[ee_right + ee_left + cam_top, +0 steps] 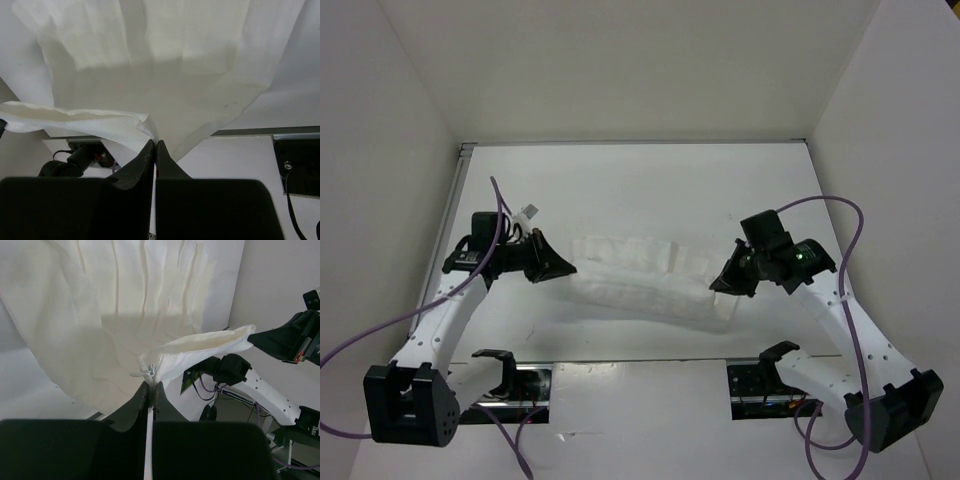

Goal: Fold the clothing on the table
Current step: Fold the skirt

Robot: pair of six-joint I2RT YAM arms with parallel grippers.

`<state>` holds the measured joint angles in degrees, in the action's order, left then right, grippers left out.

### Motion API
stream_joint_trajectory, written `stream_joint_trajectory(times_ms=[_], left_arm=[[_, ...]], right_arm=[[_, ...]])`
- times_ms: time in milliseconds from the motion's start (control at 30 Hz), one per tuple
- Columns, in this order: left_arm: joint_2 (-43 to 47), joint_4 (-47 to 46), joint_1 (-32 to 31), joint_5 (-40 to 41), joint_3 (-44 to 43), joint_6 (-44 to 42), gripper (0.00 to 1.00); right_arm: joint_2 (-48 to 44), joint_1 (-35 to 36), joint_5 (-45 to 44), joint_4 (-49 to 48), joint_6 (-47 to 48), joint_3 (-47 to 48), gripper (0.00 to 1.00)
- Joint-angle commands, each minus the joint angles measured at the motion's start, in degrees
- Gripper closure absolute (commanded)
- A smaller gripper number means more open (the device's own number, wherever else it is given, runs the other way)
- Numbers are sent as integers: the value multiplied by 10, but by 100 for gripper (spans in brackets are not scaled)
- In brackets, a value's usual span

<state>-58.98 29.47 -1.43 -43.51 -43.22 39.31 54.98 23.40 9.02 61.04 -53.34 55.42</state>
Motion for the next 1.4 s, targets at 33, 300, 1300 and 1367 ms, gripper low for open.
stream_joint_trajectory(times_ms=[33,300,1300,1367], left_arm=[[-31,0,4,26,-46,-5,100],[-194,-94,4,111,-170,0,100],[-45,-1,-56,156,-176,-46,100],[-45,-1,-56,156,-176,-41,100]], right_arm=[[29,-19,-67,52,9,64,100],[128,-59,-138,-2,69,103,100],[75,-25,-183,95,17,130,100],[75,-25,-190,106,17,137,100]])
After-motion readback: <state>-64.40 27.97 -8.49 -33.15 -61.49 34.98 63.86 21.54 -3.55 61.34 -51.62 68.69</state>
